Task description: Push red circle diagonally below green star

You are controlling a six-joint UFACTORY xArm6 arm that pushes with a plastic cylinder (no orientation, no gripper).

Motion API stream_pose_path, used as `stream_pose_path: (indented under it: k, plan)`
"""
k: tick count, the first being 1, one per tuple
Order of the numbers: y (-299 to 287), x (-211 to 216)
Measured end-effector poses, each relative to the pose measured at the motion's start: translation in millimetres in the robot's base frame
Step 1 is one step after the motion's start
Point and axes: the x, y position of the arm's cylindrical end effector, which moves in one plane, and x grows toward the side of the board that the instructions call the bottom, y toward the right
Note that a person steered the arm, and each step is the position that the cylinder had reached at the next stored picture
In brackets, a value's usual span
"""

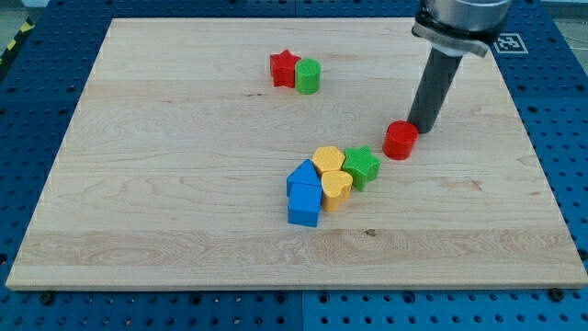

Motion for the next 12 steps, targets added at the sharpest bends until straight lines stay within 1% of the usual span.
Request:
stream_pose_path:
  k: [1, 5, 8, 9, 10, 11, 12]
  plan:
    - [0, -16]
    - [-23, 3]
    - [8, 70]
    - [8, 77]
    - [9, 19]
    - [0, 3]
    - [-26, 28]
